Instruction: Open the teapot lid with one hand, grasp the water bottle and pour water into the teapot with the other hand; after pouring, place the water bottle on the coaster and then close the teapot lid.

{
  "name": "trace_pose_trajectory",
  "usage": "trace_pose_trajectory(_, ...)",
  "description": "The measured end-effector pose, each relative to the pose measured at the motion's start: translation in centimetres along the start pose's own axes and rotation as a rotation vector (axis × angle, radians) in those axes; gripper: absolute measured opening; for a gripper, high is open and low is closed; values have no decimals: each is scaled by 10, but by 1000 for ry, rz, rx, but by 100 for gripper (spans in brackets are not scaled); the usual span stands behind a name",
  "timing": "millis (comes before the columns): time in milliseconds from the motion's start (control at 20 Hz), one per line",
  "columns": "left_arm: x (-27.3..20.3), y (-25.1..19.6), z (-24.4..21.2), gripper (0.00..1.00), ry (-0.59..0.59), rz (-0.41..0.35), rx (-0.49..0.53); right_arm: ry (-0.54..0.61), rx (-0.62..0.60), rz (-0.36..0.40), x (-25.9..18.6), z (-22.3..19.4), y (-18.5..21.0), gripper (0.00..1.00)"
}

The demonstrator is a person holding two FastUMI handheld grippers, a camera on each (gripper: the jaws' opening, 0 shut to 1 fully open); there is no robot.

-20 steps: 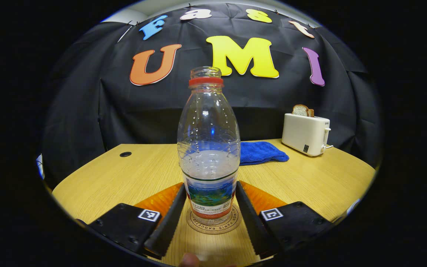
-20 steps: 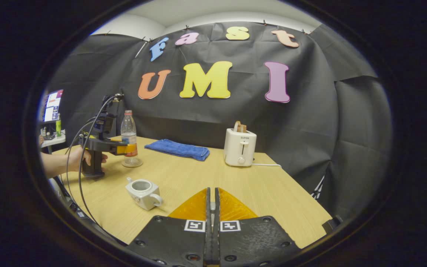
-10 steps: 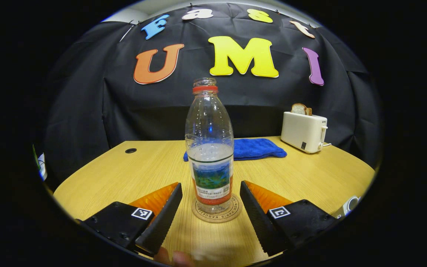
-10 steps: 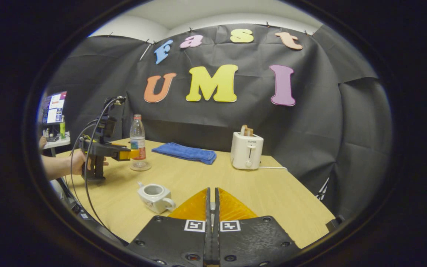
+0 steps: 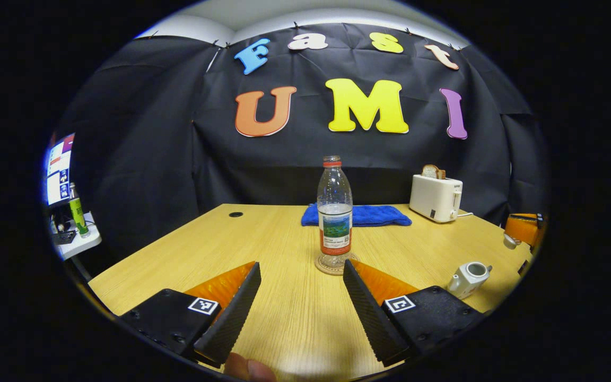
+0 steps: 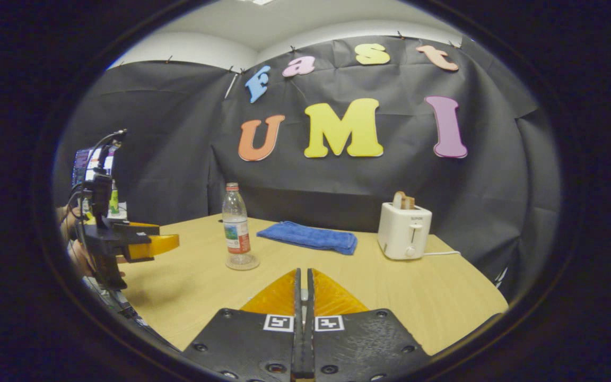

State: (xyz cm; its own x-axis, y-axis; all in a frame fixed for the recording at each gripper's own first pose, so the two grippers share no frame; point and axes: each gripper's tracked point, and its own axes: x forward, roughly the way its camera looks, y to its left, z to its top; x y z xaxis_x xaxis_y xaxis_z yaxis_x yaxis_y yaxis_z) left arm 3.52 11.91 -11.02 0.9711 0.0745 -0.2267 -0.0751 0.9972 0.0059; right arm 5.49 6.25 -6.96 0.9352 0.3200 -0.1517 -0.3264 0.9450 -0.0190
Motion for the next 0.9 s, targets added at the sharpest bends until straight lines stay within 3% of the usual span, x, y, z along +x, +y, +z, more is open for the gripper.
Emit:
trace_pose_trajectory(300,-43,21,1,98,-60,72,39,37,-5,54,26,-18,21,0)
trace_pose_trajectory(900,-64,37,8,98,-99,106,46,59,-20,52,41,-42,24,0)
